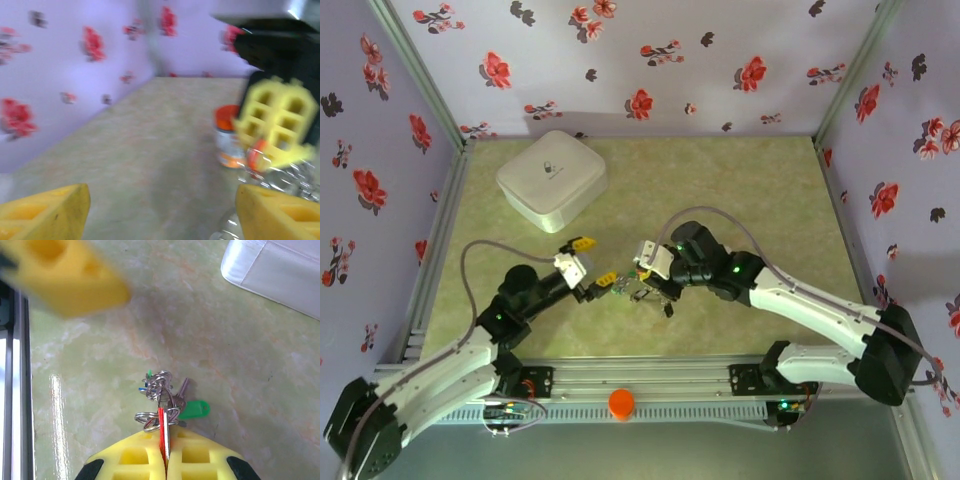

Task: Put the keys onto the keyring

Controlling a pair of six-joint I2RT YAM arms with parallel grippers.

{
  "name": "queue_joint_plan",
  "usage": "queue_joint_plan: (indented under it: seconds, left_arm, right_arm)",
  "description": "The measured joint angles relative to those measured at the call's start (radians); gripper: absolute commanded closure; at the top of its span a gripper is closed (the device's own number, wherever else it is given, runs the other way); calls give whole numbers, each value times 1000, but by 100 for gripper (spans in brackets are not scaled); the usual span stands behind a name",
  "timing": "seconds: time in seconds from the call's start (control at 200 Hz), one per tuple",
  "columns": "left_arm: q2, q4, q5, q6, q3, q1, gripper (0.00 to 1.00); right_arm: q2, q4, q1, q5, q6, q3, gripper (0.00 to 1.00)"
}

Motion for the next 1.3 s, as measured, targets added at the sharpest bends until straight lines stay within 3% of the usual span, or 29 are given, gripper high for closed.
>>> queue_joint_plan:
  seconds: [0.265,0.51,0.71,1.085,1.3]
  left_arm:
    - [-213,-142,-559,-43,54,30,16]
    - [-249,-245,-828,-85,122,69,15]
    - [-236,-263,-885,-115,119,104,15]
    - [-103,-258,-846,-129,69,174,14]
    - [-21,-241,-805,-133,52,227,11]
  right_arm:
    - [219,41,113,21,-8,164,100]
    - [394,247,148,2,43,284,100]
    - [420,264,152,78,36,211,100]
    - [499,4,152,332,-103,119,90]
    - [548,-83,151,408,-169,118,65]
